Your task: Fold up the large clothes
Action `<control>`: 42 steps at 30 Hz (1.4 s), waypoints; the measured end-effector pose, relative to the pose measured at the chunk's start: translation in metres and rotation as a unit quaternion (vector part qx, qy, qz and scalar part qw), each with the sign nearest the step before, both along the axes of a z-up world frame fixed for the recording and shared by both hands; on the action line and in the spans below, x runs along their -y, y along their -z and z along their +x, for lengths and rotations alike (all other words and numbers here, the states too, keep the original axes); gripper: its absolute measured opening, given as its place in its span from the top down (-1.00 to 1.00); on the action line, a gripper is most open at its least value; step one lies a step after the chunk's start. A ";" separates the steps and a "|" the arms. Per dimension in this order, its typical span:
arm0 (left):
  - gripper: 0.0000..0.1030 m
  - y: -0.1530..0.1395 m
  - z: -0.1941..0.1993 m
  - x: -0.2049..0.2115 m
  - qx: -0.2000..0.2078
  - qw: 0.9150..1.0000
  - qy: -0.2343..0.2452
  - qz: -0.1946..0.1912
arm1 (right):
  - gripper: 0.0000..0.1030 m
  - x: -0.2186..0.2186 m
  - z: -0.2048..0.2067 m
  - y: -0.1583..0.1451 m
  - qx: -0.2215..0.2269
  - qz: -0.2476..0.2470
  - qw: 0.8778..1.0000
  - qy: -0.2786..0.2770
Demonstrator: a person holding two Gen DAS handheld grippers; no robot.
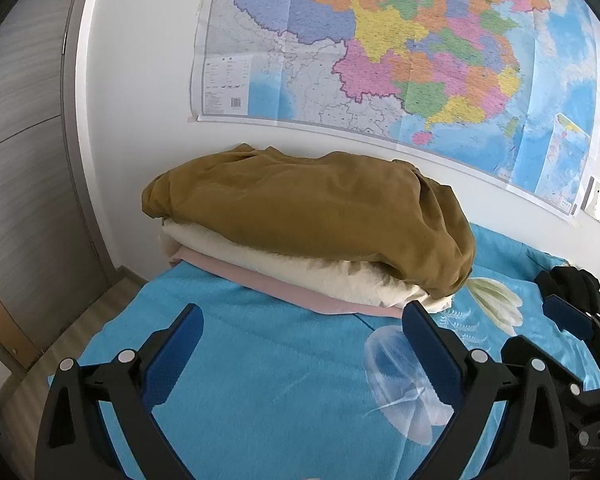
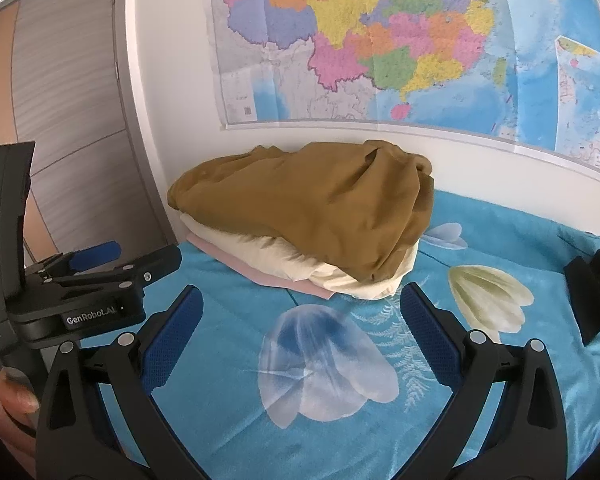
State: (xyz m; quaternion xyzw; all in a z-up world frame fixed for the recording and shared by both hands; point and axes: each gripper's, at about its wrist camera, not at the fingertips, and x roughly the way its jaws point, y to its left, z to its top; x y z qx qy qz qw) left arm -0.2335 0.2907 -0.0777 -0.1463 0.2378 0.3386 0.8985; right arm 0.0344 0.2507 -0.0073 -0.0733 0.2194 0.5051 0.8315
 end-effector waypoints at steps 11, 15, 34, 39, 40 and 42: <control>-0.88 0.001 -0.003 0.006 -0.003 1.000 0.000 0.005 | -0.89 0.003 -0.003 0.000 0.000 0.001 1.000 0.003; -0.88 0.000 -0.005 0.010 -0.002 1.000 -0.002 0.009 | -0.89 0.006 -0.006 0.001 -0.001 0.003 1.000 0.004; -0.88 0.002 -0.012 0.017 -0.004 1.000 -0.005 0.010 | -0.89 0.010 -0.011 0.000 0.001 0.007 1.000 0.007; -0.88 0.003 -0.014 0.018 -0.004 1.000 -0.005 0.011 | -0.89 0.012 -0.012 0.000 0.000 0.007 1.000 0.008; -0.88 0.003 -0.015 0.019 -0.005 1.000 -0.005 0.010 | -0.89 0.012 -0.012 0.000 0.000 0.008 1.000 0.007; -0.88 0.004 -0.017 0.021 -0.005 1.000 -0.005 0.010 | -0.89 0.012 -0.013 0.000 0.001 0.006 1.000 0.007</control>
